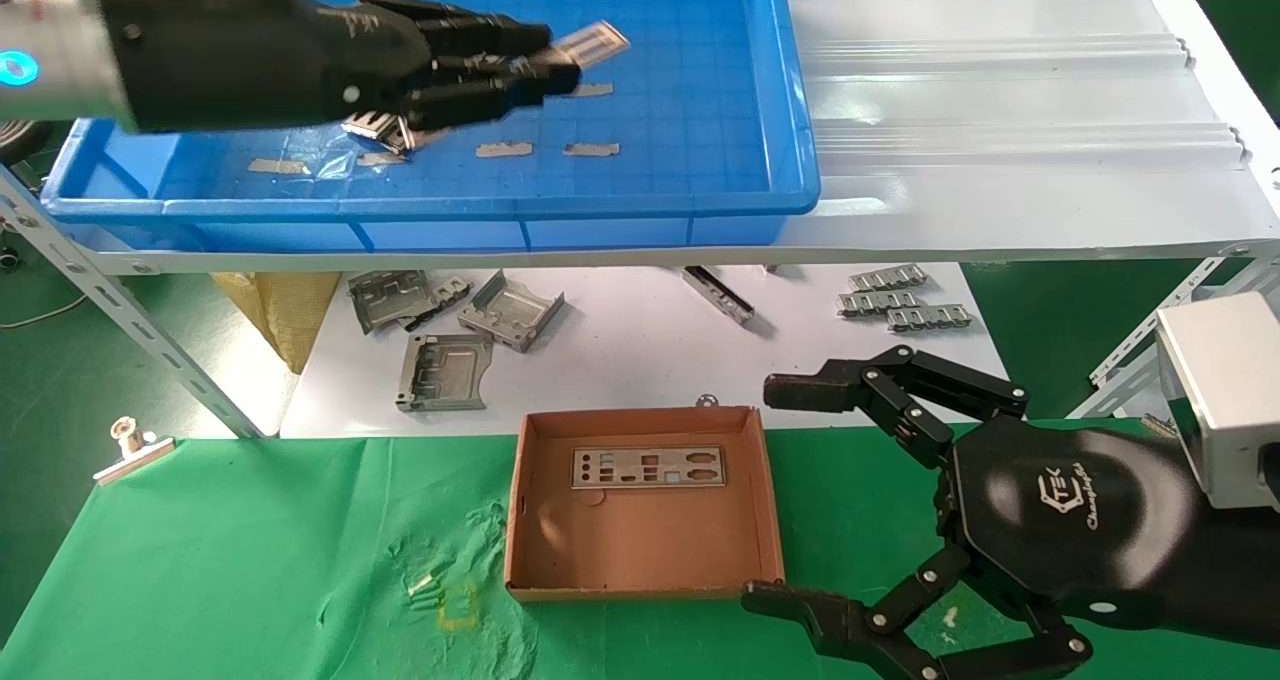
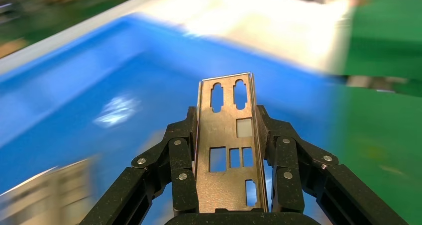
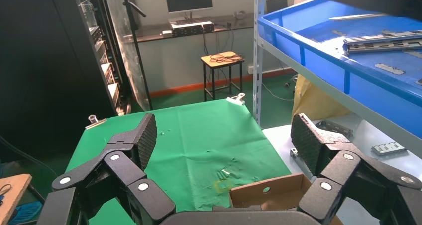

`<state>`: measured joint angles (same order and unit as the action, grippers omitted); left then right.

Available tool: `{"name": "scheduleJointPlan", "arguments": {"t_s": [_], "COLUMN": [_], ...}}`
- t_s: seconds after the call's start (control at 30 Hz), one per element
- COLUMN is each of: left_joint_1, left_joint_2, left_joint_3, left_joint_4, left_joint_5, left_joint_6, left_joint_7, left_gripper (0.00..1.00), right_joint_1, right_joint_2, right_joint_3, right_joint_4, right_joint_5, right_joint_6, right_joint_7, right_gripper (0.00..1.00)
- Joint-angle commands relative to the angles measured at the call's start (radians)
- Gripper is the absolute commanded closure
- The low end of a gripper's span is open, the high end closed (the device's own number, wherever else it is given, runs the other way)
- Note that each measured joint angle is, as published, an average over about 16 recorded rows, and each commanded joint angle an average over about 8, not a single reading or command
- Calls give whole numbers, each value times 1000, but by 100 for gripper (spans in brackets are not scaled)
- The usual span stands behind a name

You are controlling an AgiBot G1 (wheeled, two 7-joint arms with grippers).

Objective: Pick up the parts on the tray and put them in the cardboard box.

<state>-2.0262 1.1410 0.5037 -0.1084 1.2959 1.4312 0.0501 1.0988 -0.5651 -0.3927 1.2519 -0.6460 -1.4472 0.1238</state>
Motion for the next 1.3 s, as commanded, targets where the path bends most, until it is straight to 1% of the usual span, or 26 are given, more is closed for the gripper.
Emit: {"name": "scheduleJointPlan", "arguments": {"t_s": [0.03, 0.13, 0.27, 0.5, 0.63, 0.77, 1.0, 1.13, 1.3], "left_joint_1": [0, 11, 50, 166, 245, 352, 558, 621, 648], "left_joint_2": [-15, -21, -32, -107, -137, -128, -61, -22, 35], "left_joint_3": [-6, -1, 26, 132, 183, 209, 232, 236, 242], "left_joint_4": [-10, -40, -133, -399, -498, -546, -612, -624, -573], "left_joint_5": [-10, -23, -58, -169, -200, -183, -120, -93, -66], "left_joint_6": [108, 158, 176, 170, 144, 70, -135, -224, -298], "left_joint_7": [26, 41, 33, -24, -14, 54, 230, 317, 392], "left_gripper": [100, 100, 100, 100, 100, 100, 100, 100, 100], "right_joint_1": [0, 0, 0, 0, 0, 0, 0, 0, 0], "right_joint_2": [0, 0, 0, 0, 0, 0, 0, 0, 0], "right_joint_3": [0, 0, 0, 0, 0, 0, 0, 0, 0], "right_joint_4": [0, 0, 0, 0, 0, 0, 0, 0, 0], "right_joint_5": [0, 0, 0, 0, 0, 0, 0, 0, 0], "right_joint_6": [0, 0, 0, 0, 0, 0, 0, 0, 0], "right_joint_7": [0, 0, 0, 0, 0, 0, 0, 0, 0], "right_gripper": [0, 0, 0, 0, 0, 0, 0, 0, 0]}}
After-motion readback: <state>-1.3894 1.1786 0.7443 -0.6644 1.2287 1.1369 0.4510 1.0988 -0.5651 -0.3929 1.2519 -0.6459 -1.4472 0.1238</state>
